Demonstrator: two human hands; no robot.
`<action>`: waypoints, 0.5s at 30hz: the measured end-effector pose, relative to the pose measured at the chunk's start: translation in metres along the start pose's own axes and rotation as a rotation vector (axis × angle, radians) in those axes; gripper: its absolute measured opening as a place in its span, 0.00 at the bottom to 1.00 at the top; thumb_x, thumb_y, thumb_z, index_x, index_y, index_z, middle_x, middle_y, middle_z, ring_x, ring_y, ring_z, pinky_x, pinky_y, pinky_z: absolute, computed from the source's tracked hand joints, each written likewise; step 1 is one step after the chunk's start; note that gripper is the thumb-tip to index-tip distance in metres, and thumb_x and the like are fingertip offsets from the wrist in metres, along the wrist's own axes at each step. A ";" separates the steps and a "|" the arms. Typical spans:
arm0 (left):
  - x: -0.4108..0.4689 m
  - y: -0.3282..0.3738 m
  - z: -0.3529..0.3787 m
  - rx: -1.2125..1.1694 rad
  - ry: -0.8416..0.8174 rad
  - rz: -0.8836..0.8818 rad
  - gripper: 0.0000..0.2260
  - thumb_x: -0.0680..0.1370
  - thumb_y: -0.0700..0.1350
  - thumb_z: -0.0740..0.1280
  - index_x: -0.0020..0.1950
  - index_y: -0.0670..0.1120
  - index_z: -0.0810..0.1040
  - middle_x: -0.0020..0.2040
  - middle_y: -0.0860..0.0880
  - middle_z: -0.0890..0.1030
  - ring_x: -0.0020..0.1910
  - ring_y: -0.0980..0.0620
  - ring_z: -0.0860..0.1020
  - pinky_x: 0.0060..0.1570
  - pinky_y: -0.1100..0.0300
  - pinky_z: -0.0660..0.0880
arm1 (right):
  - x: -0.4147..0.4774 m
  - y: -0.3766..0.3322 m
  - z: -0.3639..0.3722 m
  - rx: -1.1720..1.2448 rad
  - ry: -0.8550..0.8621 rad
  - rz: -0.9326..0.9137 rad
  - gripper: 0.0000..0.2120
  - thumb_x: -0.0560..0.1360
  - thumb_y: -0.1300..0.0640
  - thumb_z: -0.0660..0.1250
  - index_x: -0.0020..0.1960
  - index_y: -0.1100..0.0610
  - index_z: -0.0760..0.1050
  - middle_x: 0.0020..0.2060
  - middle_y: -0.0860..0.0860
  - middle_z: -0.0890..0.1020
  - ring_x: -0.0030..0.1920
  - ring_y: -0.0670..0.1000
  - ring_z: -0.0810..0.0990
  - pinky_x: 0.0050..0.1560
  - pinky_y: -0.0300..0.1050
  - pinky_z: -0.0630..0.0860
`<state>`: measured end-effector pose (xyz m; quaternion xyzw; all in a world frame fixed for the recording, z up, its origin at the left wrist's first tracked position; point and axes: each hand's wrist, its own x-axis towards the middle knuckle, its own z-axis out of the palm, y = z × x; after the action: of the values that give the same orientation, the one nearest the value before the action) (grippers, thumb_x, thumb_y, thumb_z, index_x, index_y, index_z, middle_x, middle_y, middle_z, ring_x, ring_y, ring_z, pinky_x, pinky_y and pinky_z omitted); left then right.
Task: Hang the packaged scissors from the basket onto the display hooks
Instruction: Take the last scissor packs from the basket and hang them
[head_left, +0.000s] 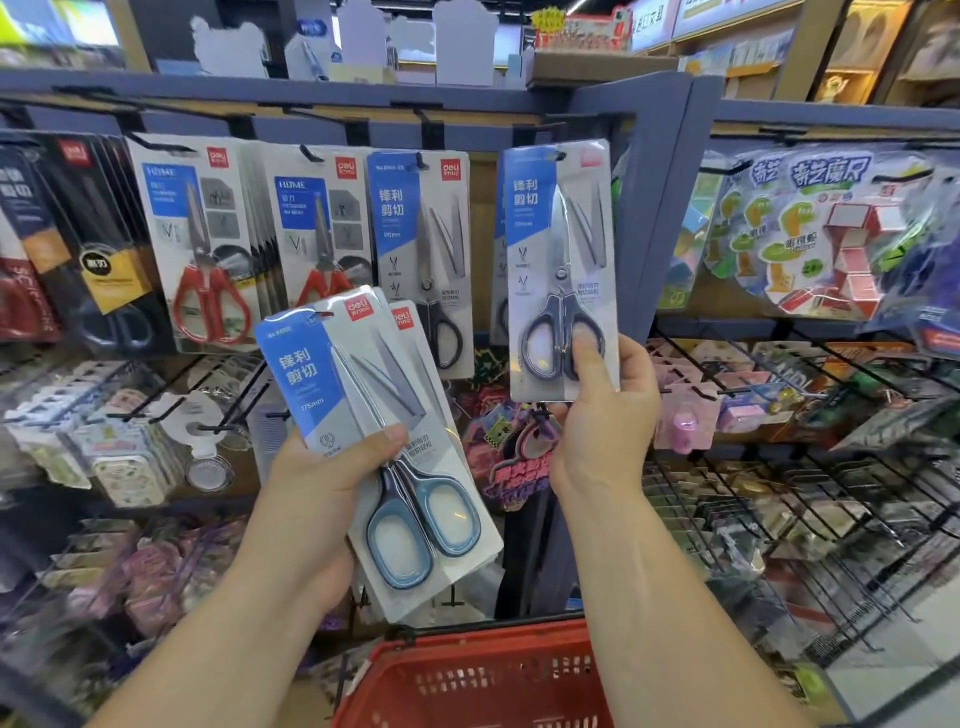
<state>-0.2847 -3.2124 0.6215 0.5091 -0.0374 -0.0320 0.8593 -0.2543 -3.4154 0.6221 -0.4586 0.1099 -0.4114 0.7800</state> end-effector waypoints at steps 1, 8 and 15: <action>0.001 0.002 0.000 0.005 -0.006 0.005 0.25 0.71 0.36 0.71 0.70 0.42 0.79 0.62 0.41 0.85 0.62 0.35 0.83 0.60 0.41 0.82 | 0.000 0.001 -0.001 0.001 0.008 -0.008 0.04 0.79 0.55 0.74 0.52 0.53 0.80 0.45 0.50 0.85 0.45 0.53 0.81 0.48 0.53 0.75; 0.004 0.005 0.005 0.022 -0.030 0.016 0.24 0.71 0.37 0.71 0.67 0.44 0.81 0.60 0.42 0.86 0.57 0.39 0.85 0.53 0.48 0.85 | 0.009 0.010 0.008 -0.162 0.009 0.166 0.12 0.77 0.45 0.74 0.40 0.50 0.78 0.38 0.52 0.78 0.40 0.54 0.73 0.43 0.54 0.72; 0.006 0.001 0.002 0.027 -0.024 0.013 0.23 0.71 0.37 0.71 0.67 0.44 0.81 0.61 0.42 0.86 0.58 0.38 0.85 0.56 0.46 0.84 | 0.039 0.017 0.037 -0.150 -0.081 0.490 0.09 0.80 0.48 0.72 0.48 0.51 0.75 0.49 0.50 0.80 0.51 0.55 0.82 0.53 0.53 0.83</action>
<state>-0.2794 -3.2137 0.6238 0.5202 -0.0516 -0.0321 0.8519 -0.2005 -3.4171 0.6366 -0.4911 0.2164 -0.1821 0.8239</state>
